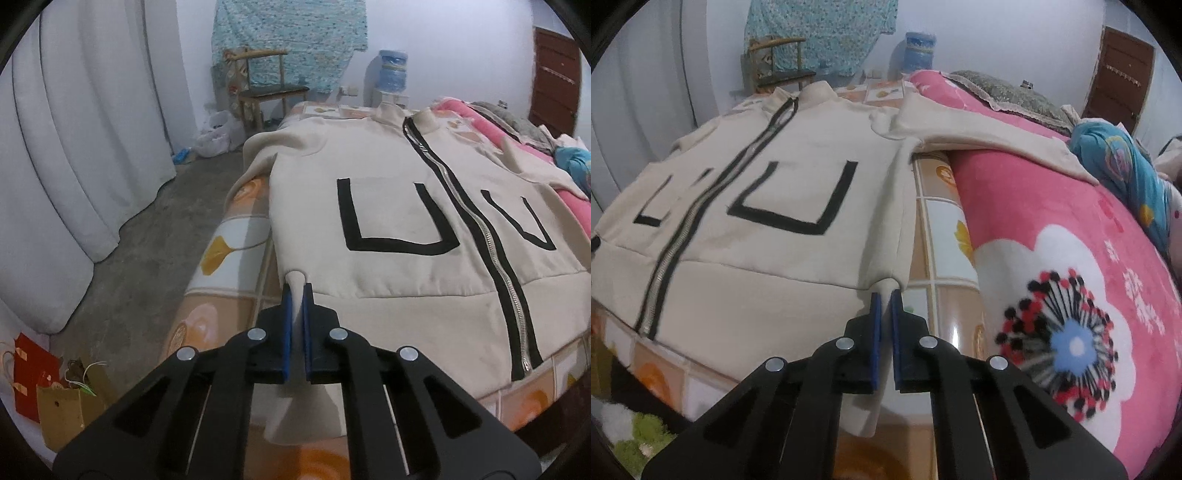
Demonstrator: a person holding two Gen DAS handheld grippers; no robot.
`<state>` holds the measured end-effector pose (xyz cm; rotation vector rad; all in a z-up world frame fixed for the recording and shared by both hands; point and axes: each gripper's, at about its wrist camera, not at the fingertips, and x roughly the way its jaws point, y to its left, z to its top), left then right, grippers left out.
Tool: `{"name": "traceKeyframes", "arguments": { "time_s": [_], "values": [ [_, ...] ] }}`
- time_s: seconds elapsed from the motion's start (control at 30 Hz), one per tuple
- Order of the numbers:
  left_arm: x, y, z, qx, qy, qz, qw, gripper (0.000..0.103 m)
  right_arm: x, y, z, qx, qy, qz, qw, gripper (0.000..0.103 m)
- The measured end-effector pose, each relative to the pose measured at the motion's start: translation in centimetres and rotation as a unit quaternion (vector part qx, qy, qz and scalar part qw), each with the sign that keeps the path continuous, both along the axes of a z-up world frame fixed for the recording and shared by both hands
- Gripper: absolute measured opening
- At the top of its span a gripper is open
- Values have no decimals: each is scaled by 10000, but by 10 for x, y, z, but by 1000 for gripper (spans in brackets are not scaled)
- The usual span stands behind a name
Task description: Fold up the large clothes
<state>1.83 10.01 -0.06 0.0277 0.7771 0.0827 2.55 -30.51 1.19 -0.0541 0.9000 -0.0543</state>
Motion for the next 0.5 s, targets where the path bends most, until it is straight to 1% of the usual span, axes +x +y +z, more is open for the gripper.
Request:
{"name": "traceKeyframes", "arguments": {
  "time_s": [0.1, 0.2, 0.23, 0.3, 0.33, 0.4, 0.43, 0.47, 0.5],
  "values": [
    [-16, 5, 4, -44, 61, -74, 9999, 5, -23, -2, 7, 128, 38, 3, 9999, 5],
    [-41, 9, 9, -50, 171, -120, 9998, 5, -56, -5, 13, 287, 147, 1, 9995, 5],
    [-54, 12, 8, -95, 247, -103, 9996, 5, -64, -5, 14, 314, 184, -2, 9993, 5],
    [-62, 18, 3, -180, 392, -65, 9990, 7, -82, -5, 9, 348, 379, 38, 9987, 6],
    [-66, 21, -3, -207, 493, -79, 9985, 12, -87, -5, 7, 284, 416, 33, 9987, 10],
    [-70, 25, -6, -171, 499, -49, 9986, 13, -95, -5, 7, -125, 382, -93, 9992, 20],
    [-70, 27, -4, -97, 456, 23, 9989, 15, -97, -5, 10, -214, 331, -123, 9991, 32],
    [-68, 28, 0, -89, 412, 34, 9991, 19, -98, -4, 19, -231, 164, -156, 9995, 37],
    [-67, 28, 5, -132, 336, 12, 9993, 22, -100, -4, 27, -185, 6, -164, 9997, 48]
  ]
}}
